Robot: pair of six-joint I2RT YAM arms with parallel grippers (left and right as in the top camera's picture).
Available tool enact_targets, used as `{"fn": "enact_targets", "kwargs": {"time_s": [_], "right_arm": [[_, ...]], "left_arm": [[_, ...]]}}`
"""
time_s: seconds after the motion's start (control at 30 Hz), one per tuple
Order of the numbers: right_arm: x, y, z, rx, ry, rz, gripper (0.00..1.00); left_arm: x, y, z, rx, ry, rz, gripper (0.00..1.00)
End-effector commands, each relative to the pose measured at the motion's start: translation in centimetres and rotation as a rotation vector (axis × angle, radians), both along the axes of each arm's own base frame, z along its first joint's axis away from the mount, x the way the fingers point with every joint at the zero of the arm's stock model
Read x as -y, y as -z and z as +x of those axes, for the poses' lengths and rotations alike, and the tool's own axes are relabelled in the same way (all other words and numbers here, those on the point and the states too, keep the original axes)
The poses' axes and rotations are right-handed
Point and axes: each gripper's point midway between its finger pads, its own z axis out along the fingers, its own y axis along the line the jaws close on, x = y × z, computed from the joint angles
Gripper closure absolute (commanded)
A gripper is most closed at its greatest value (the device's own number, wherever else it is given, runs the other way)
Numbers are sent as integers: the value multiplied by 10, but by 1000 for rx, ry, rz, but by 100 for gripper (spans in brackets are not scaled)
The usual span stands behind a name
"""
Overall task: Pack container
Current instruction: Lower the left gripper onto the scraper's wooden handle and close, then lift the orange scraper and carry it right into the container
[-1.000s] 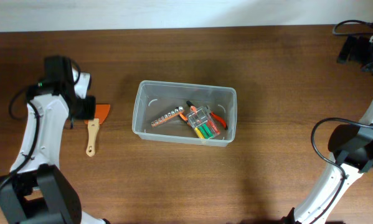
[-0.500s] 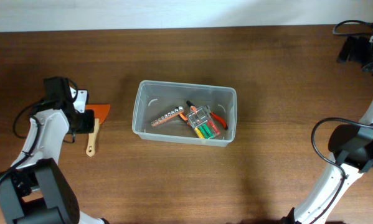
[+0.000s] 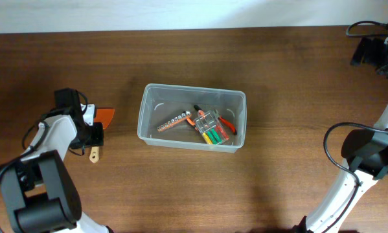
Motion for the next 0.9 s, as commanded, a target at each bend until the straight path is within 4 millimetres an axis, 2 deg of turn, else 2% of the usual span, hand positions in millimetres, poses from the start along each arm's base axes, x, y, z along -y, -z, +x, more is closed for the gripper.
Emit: {"fn": "enact_targets", "kwargs": {"time_s": [0.0,0.27,0.3,0.5,0.7,0.77,0.87], "right_arm": [[0,-9,1,25,7,-7,1],[0,-9,1,26,8,-7,1],[0,-9,1,26,7,-8,2],[0,-9,1,26,8,-8,1],[0,-9,1,26,8,-7,1],[0,-9,1,26,7,-8,1],[0,-9,1,26,8,-8,1]], "left_arm": [[7,18,-2,-28,-32,-47,52],[12,28,1,-27,-52,-87,53],[12,27,1,-26,-51,-88,56],[13,27,2,-24,-50,-95,92],[12,20,8,-12,-49,-92,93],[10,10,16,6,-48,-87,93],[5,-15,35,70,-46,-72,93]]}}
